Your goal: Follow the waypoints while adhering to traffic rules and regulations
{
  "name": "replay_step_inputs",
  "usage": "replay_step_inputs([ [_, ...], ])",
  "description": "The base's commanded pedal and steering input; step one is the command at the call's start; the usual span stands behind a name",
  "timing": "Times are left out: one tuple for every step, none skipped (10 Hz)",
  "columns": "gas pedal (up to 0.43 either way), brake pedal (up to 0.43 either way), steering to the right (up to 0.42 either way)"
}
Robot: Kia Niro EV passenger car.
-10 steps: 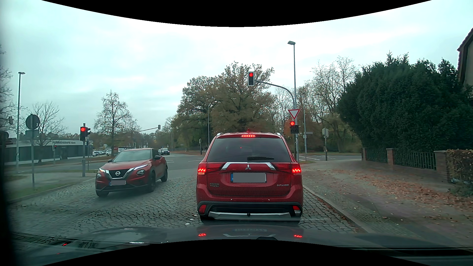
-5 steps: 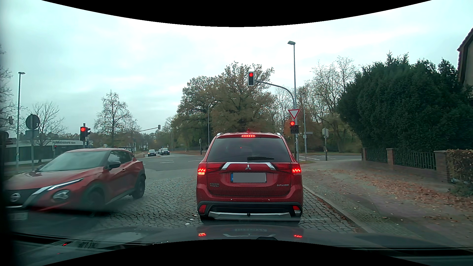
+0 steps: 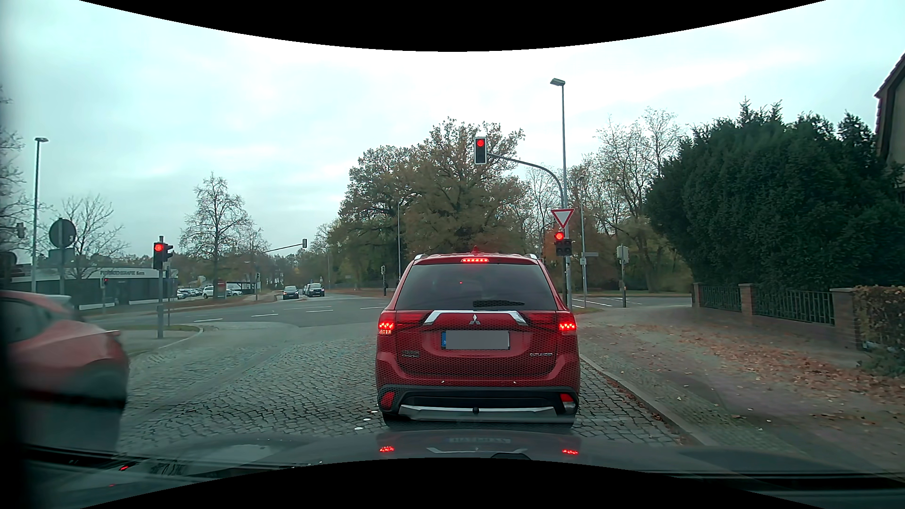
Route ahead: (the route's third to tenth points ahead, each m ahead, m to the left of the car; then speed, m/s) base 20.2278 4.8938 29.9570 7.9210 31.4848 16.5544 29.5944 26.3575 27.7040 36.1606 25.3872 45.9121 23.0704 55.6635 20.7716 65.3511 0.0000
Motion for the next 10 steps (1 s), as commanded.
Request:
replay_step_inputs([
  [0.0,0.366,-0.004],
  [0.0,0.366,-0.004],
  [0.0,0.366,-0.004],
  [0.0,0.366,-0.004],
  [0.0,0.366,-0.004],
  [0.0,0.366,-0.004],
  [0.0,0.366,-0.004],
  [0.0,0.366,-0.004],
  [0.0,0.366,-0.004],
  [0.0,0.366,-0.004],
])
